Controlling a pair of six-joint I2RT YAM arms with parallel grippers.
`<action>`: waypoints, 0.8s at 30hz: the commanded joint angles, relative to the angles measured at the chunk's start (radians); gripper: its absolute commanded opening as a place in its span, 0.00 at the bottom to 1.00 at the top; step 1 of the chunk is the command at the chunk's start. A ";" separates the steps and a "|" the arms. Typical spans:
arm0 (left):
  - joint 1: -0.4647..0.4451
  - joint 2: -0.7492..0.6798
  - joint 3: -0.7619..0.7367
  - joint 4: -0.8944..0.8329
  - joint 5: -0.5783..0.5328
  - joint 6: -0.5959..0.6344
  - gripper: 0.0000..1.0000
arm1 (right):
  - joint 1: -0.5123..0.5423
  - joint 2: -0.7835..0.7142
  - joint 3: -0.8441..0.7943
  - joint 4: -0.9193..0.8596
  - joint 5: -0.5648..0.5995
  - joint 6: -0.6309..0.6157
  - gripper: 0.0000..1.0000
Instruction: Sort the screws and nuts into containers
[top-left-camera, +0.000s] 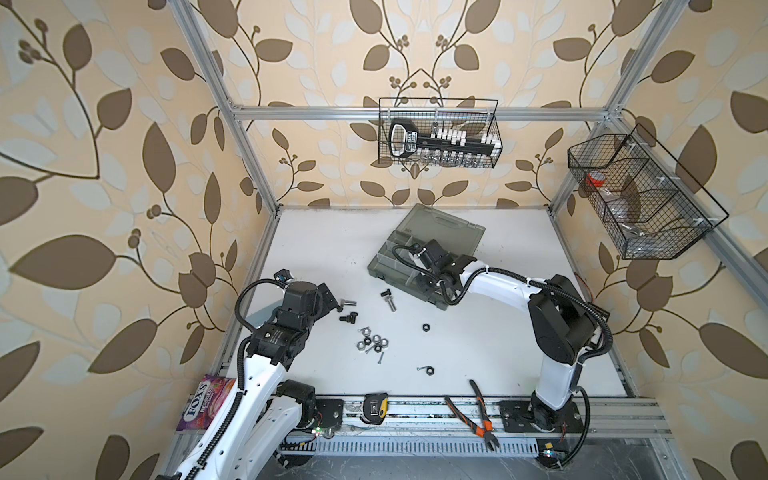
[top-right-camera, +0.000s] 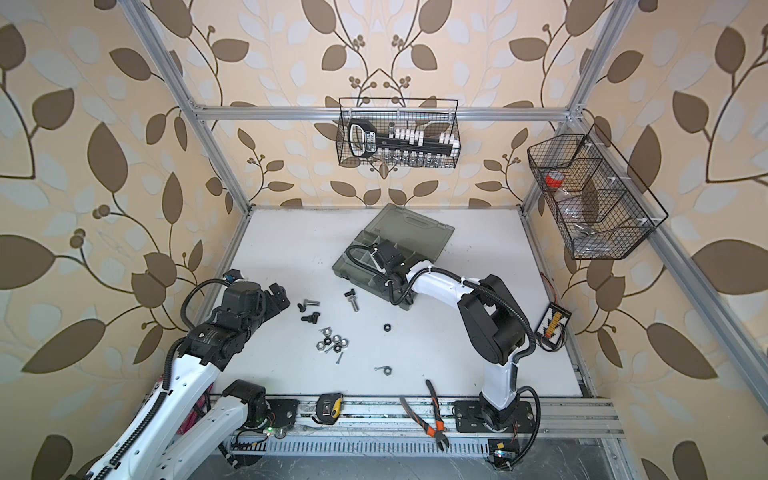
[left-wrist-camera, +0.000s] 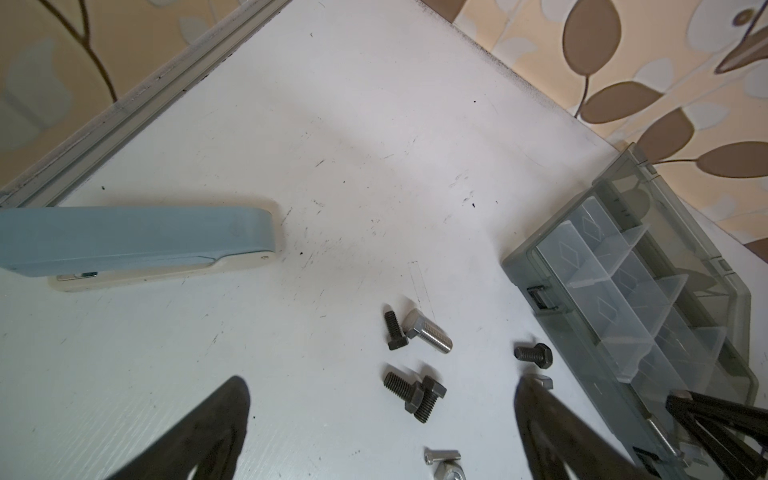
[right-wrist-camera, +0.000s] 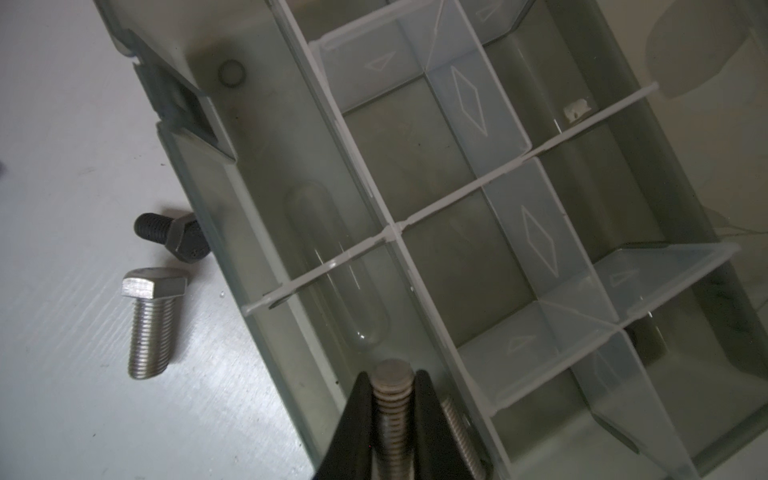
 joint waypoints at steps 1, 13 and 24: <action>-0.008 0.013 0.037 0.005 -0.022 -0.017 0.99 | -0.002 0.008 0.026 0.017 -0.013 -0.004 0.18; -0.008 0.043 0.050 0.006 -0.001 -0.011 0.99 | -0.001 -0.010 0.026 0.020 -0.028 0.029 0.28; -0.008 0.019 0.033 -0.002 -0.029 -0.015 0.99 | 0.110 -0.107 -0.007 0.033 0.013 0.209 0.40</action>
